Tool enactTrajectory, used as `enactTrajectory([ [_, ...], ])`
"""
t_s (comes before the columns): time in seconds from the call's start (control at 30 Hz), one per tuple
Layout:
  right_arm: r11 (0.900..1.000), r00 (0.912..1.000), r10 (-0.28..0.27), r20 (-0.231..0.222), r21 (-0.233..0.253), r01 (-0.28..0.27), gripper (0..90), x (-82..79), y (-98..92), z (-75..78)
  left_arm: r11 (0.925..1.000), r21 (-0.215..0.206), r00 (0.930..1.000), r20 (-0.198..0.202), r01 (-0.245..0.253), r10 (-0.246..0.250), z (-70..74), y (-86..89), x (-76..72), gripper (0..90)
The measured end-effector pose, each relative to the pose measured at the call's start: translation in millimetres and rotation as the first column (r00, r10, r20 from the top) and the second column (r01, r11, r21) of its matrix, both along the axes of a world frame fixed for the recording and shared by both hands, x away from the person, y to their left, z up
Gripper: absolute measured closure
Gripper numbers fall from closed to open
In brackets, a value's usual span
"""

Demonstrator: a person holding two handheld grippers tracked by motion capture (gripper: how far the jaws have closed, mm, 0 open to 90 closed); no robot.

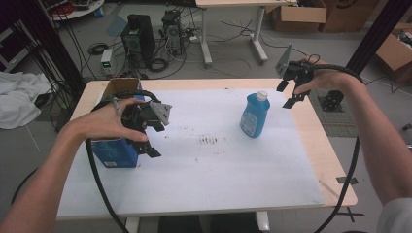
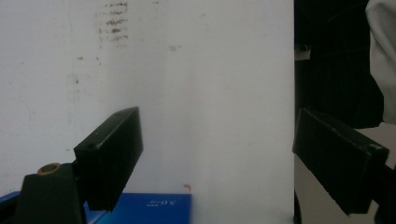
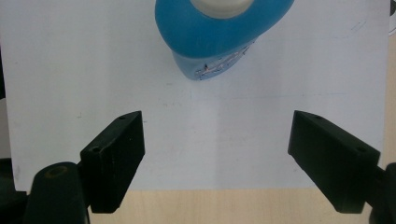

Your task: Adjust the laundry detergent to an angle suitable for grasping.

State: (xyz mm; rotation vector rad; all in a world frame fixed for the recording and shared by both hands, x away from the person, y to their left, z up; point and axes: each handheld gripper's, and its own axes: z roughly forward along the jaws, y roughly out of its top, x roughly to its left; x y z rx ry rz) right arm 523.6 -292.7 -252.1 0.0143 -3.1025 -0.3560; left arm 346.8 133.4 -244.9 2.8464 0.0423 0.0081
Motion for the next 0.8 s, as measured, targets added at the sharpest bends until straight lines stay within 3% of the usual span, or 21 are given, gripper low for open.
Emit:
enactTrajectory([
  [0.8,1.000,0.9999,-0.002,0.011,0.014,0.002,18.2,3.1,0.3,3.0,0.9995,-0.016,0.9995,0.014,-0.028,0.028,5.3,5.8,-8.0,16.8],
])
